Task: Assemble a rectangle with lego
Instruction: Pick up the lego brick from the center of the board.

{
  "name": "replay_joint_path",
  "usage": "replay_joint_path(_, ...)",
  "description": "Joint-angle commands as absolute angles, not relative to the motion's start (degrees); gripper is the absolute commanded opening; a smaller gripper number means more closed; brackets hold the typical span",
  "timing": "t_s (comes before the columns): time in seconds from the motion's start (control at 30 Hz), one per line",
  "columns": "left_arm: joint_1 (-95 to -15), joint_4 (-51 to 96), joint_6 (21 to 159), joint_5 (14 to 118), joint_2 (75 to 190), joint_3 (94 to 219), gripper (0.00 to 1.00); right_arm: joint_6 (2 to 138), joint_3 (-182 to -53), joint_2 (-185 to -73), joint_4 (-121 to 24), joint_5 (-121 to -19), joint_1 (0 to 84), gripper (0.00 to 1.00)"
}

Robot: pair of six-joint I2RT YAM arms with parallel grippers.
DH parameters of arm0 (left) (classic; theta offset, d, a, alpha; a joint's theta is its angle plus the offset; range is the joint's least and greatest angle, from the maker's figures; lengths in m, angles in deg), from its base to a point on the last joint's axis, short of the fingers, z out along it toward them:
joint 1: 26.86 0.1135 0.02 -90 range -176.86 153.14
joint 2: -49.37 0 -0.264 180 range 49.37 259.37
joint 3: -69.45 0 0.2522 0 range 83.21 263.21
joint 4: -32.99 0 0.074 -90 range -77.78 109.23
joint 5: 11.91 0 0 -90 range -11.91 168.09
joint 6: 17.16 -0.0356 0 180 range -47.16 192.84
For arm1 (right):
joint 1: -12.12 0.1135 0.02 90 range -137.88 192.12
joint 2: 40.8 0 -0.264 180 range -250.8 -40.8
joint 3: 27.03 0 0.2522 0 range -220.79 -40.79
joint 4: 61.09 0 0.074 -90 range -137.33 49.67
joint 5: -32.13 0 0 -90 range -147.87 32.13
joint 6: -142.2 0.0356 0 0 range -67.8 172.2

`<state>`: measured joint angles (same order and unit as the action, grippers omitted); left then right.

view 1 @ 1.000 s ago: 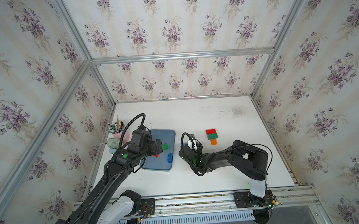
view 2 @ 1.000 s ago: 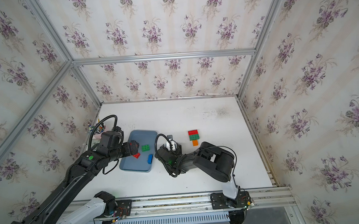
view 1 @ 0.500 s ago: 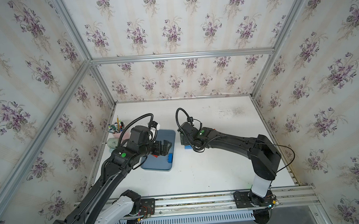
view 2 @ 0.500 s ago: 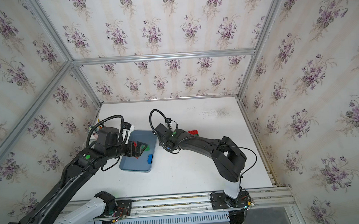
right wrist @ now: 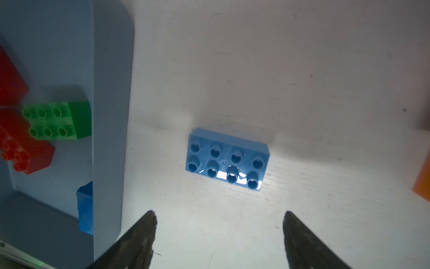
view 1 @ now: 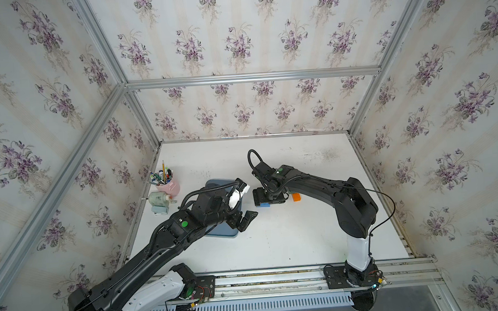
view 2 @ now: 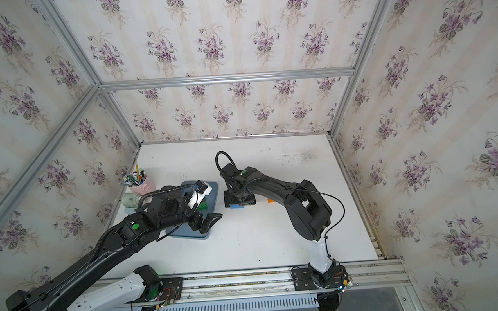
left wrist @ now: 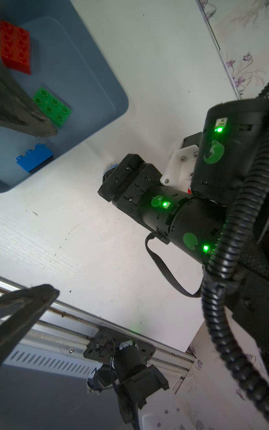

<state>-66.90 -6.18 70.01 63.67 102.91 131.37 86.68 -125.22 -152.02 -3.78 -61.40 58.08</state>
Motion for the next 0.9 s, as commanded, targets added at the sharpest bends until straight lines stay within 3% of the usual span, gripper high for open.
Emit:
replay_joint_path(0.0,-67.0,-0.8,66.4,64.6,101.8,129.3,1.00,85.9,-126.0,-153.1,-2.6,-61.9,57.6,0.89)
replay_joint_path(0.47,-67.0,0.1,67.7,66.2,101.8,128.1,1.00,86.1,-129.1,-159.9,-3.9,-62.3,56.0,0.89)
replay_joint_path(0.87,-67.0,0.0,68.3,67.1,102.7,128.7,1.00,87.6,-131.6,-162.9,-1.5,-56.8,56.1,0.78)
